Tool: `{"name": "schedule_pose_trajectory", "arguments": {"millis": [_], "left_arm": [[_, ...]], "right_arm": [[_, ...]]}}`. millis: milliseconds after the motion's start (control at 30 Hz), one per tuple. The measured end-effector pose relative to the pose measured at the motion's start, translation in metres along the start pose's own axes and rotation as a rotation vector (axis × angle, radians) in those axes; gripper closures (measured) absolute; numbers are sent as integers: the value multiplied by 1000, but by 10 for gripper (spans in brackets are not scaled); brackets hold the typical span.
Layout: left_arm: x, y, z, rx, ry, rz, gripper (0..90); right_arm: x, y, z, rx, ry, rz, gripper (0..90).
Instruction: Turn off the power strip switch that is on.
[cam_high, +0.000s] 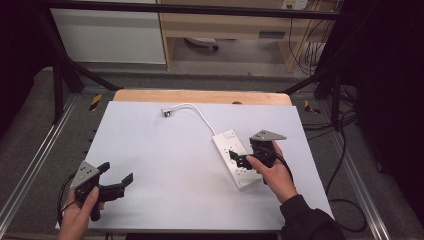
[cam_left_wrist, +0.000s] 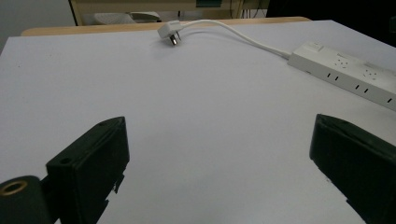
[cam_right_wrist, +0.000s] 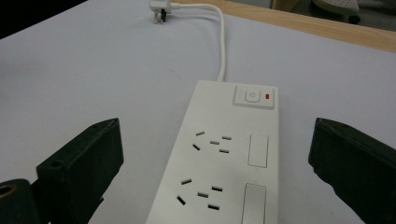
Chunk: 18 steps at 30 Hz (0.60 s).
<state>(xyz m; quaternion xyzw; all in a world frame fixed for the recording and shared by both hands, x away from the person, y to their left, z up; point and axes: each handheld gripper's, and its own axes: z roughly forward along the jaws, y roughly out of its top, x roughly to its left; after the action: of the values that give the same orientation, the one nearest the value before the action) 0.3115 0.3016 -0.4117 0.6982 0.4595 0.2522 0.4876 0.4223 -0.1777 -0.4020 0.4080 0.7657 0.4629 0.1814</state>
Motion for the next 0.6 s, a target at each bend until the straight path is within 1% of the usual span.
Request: {"name": "schedule_pose_trajectory", "arguments": {"millis": [100,367,600], "left_arm": [[0,0,0,0,0,0,46],[0,0,0,-2,0,1,47],[0,1,-1,-6,1,0,47]], "right_arm": [[-2,3,-2,-2,-2,0,46],[-7,8,-10,-36,-22,-1,47],[-12,11,-18,-50,-22,-4,55]]}}
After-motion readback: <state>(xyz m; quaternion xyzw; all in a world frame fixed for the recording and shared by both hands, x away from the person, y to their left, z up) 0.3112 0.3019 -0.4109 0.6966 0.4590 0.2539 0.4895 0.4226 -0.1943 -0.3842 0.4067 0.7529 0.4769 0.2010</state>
